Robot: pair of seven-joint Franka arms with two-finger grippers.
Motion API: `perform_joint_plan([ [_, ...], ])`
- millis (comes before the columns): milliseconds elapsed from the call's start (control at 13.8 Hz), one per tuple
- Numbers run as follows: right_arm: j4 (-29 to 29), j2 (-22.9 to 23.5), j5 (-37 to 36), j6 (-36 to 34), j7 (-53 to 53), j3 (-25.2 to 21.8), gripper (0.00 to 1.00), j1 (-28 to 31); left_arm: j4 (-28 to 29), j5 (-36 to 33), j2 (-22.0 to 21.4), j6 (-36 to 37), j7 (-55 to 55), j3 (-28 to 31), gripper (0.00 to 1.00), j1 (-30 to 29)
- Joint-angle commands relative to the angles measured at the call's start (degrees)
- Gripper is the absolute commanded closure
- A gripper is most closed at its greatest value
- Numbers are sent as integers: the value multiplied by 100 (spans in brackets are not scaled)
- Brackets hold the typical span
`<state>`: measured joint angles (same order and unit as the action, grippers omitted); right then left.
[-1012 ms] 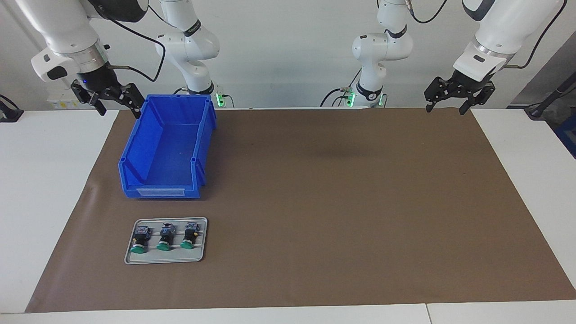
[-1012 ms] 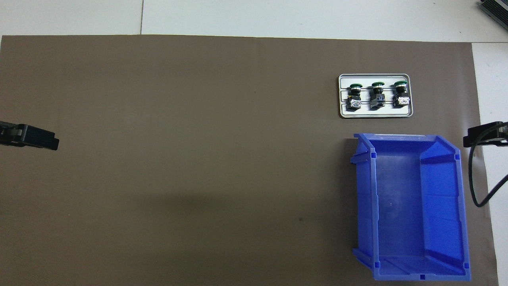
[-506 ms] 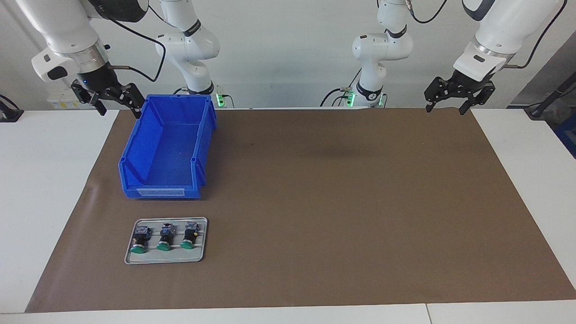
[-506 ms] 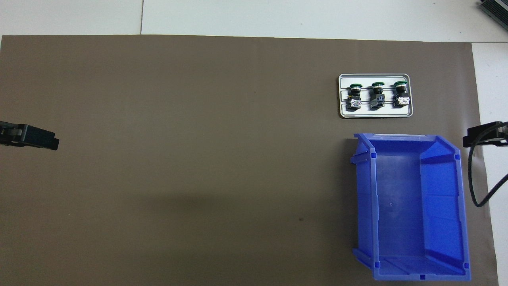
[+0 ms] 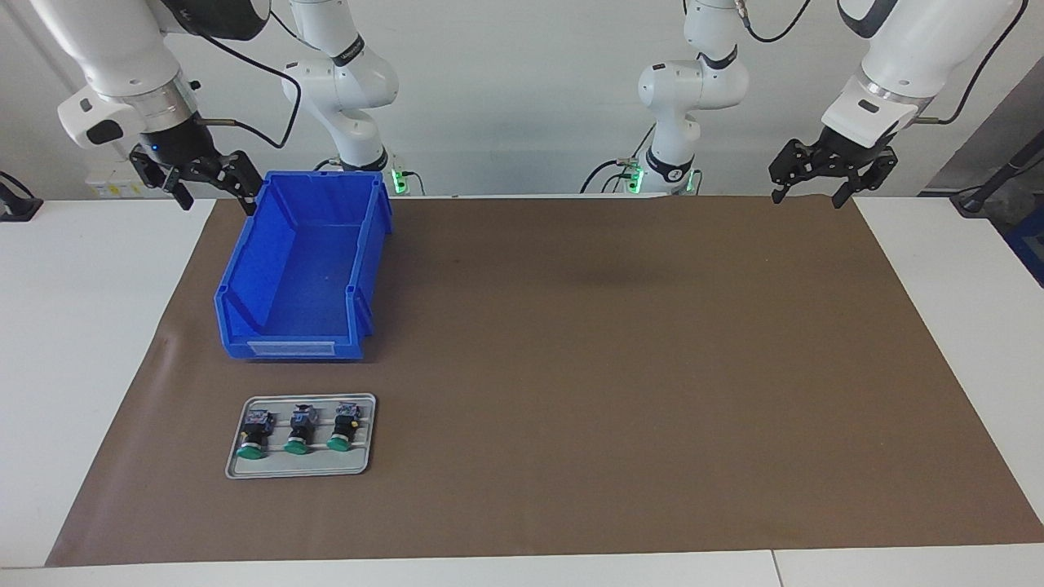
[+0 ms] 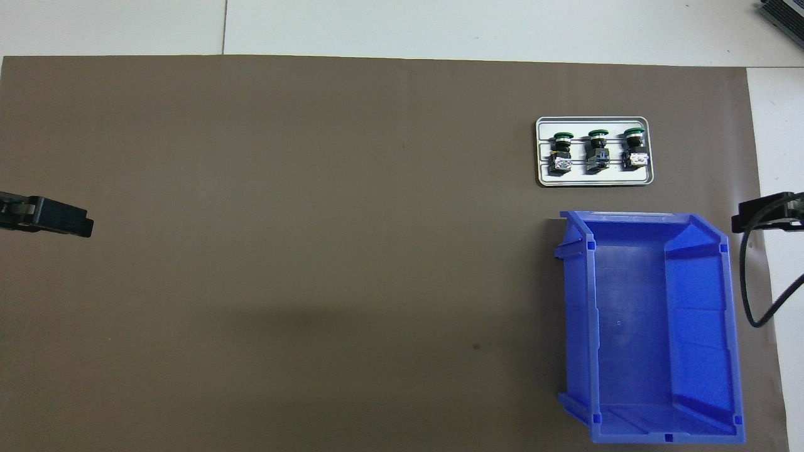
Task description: Place and press button with both arms
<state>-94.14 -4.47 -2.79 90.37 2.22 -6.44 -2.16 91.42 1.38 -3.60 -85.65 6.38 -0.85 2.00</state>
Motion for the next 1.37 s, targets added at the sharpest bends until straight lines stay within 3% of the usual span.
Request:
perform_joint_plan([
  [0, -34, 60, -11, 348, 59, 29, 0, -3, 52, -41, -62, 57, 12, -29, 0, -42],
  [289, -42, 490, 270, 1139, 16, 29, 0, 5, 52, -41, -62, 57, 12, -29, 0, -42],
  [940, 71, 2493, 331, 3178, -202, 161, 0, 32, 52, -41, -62, 57, 13, -29, 0, -42],
  [1302, 98, 3145, 358, 4057, -380, 284, 0, 40, 52, -41, -62, 57, 12, -29, 0, -42],
])
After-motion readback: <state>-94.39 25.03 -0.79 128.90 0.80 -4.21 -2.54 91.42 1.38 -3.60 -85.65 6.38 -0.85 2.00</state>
